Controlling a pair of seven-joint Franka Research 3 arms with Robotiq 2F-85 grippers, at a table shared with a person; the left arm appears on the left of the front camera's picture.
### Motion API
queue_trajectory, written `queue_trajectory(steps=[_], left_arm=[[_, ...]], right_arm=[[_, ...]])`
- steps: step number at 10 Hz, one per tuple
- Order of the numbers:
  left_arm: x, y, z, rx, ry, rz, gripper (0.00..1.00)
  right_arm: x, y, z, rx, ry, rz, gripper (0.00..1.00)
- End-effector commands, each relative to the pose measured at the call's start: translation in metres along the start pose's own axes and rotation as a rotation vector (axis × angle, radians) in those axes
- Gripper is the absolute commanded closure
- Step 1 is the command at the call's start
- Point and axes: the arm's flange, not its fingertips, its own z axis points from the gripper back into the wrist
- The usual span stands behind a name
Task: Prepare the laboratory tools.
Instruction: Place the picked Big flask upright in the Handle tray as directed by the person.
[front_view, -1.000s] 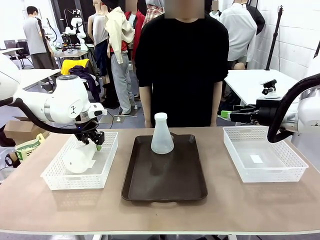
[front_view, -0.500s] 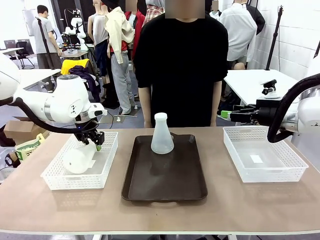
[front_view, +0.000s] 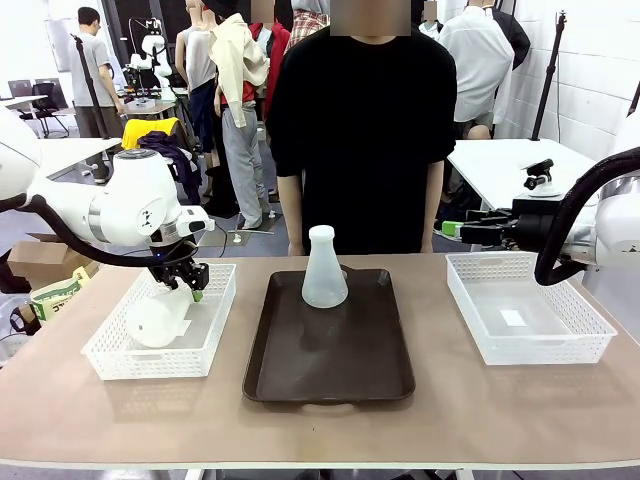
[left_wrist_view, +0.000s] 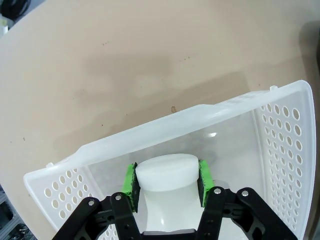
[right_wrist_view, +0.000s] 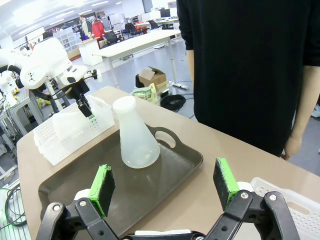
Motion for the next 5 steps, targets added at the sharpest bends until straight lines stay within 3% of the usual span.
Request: queue_trajectory(steps=[1,5], left_arm=[[0.0003,0.0008,-0.0005,0.001,-0.014,-0.005,1.0],[0.0,0.0,0.0,0.0,0.0,0.0,1.0]], right_arm=[[-0.0011,0.0033,0.0014,-0.009,0.009,-0.01,0.0],[-0.0011,0.0033,0.0014,-0.009,0.009,-0.01,0.0]])
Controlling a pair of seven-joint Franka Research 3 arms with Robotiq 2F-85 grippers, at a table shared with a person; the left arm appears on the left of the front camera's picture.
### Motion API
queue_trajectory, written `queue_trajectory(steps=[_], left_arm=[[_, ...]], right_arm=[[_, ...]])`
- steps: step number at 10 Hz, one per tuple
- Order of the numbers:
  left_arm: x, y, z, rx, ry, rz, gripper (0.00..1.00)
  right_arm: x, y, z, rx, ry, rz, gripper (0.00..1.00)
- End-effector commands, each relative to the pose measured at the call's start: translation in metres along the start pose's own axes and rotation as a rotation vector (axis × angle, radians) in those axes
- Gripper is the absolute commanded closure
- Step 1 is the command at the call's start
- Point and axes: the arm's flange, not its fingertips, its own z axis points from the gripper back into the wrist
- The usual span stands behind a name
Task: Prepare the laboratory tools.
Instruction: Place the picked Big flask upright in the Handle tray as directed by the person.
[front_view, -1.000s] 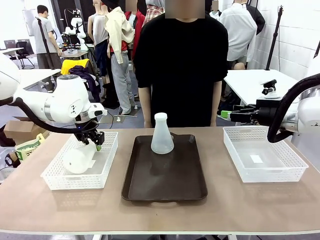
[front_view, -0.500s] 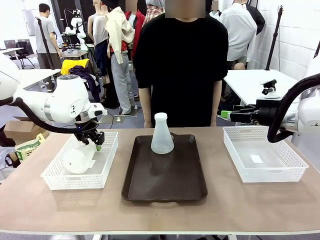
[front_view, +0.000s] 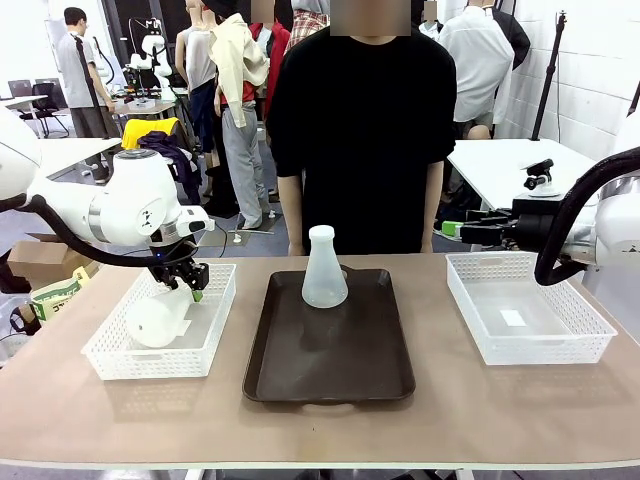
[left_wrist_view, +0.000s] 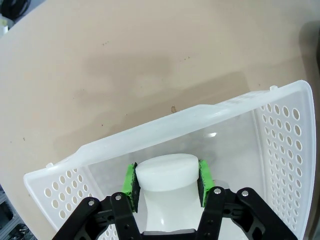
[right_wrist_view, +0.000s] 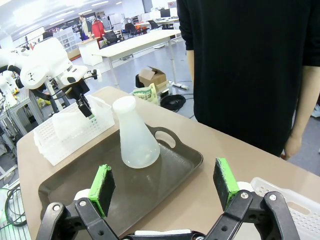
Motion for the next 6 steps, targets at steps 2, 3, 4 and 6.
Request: queue_trajectory(steps=[2,3,4,6], left_arm=[[-0.019,-0.009,0.038,0.036,-0.05,-0.067,1.0],[-0.027,-0.007,0.058,0.035,-0.07,-0.056,1.0],[-0.032,-0.005,0.073,0.024,-0.088,-0.054,1.0],[-0.043,-0.002,0.102,0.017,-0.114,-0.043,1.0]], right_arm=[[-0.001,0.003,0.001,-0.009,0.009,-0.01,0.0],[-0.001,0.003,0.001,-0.009,0.009,-0.01,0.0],[-0.001,0.003,0.001,-0.009,0.009,-0.01,0.0],[-0.001,0.003,0.001,-0.009,0.009,-0.01,0.0]])
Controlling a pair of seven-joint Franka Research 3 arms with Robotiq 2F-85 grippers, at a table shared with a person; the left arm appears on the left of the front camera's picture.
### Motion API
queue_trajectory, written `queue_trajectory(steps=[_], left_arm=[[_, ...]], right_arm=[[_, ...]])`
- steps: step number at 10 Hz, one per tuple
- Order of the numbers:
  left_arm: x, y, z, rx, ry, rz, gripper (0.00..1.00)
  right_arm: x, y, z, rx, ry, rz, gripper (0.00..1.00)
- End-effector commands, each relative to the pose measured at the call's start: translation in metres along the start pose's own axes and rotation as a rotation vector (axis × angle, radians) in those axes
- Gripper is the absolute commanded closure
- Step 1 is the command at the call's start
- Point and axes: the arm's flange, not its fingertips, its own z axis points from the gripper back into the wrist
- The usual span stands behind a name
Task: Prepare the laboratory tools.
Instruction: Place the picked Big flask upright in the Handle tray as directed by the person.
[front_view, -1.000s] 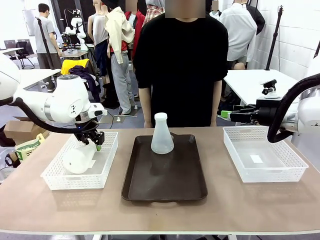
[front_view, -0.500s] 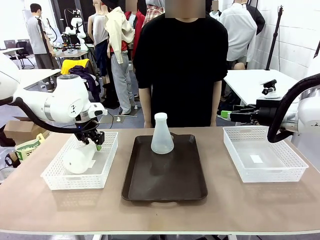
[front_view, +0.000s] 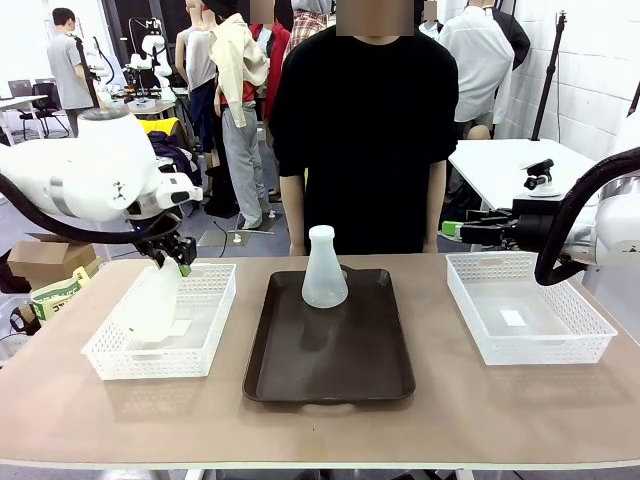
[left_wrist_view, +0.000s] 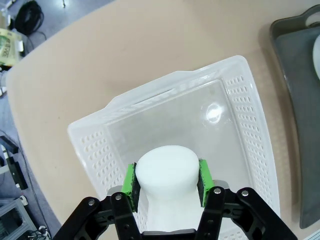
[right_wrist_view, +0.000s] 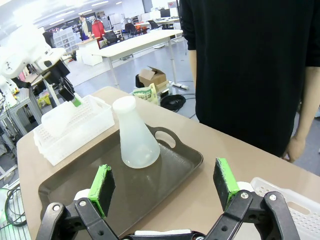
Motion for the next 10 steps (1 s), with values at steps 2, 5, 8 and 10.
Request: queue_trajectory(steps=[2,5,8,10], left_arm=[[-0.019,0.005,0.033,-0.035,-0.059,-0.021,1.0],[-0.026,0.002,0.064,-0.104,-0.128,-0.05,1.0],[-0.038,0.003,0.095,-0.203,-0.217,-0.091,1.0],[-0.045,0.003,0.107,-0.212,-0.258,-0.098,1.0]], right_arm=[[-0.001,0.003,0.001,-0.009,0.009,-0.01,0.0],[-0.001,0.003,0.001,-0.009,0.009,-0.01,0.0],[-0.001,0.003,0.001,-0.009,0.009,-0.01,0.0],[-0.001,0.003,0.001,-0.009,0.009,-0.01,0.0]])
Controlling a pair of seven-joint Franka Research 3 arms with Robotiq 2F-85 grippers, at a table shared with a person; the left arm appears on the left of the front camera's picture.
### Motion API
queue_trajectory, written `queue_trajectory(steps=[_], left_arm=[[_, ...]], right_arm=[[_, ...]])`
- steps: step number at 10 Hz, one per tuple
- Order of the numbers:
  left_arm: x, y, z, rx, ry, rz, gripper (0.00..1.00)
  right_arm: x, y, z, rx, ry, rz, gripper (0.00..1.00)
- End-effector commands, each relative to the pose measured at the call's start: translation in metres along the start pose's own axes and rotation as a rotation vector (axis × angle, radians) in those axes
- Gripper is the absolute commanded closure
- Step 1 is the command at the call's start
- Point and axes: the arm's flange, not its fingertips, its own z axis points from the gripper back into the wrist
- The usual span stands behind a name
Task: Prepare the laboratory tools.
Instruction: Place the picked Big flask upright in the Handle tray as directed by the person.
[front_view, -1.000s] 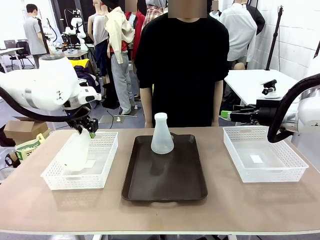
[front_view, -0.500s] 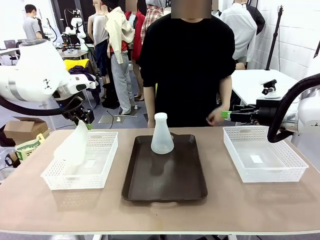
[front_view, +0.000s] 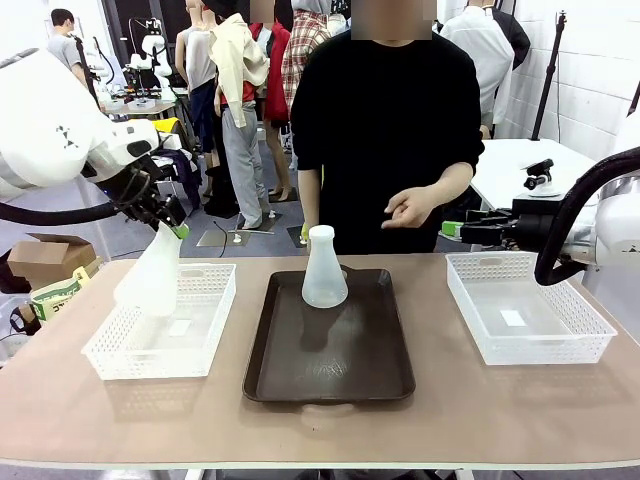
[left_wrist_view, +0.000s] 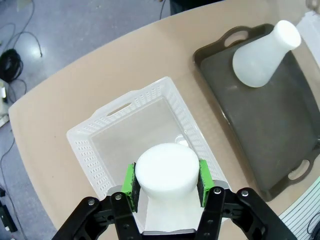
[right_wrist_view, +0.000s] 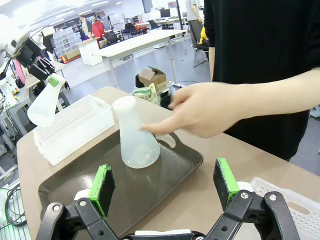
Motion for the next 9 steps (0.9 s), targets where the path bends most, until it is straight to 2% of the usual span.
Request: queue_trajectory(steps=[1,2,9], left_arm=[[-0.013,0.005,0.004,-0.021,-0.039,-0.017,1.0],[0.0,0.0,0.0,0.0,0.0,0.0,1.0],[-0.004,0.0,-0.002,-0.008,0.004,-0.003,1.0]], right_arm=[[-0.001,0.003,0.001,-0.009,0.009,-0.01,0.0],[-0.001,0.003,0.001,-0.009,0.009,-0.01,0.0],[-0.001,0.003,0.001,-0.009,0.009,-0.01,0.0]])
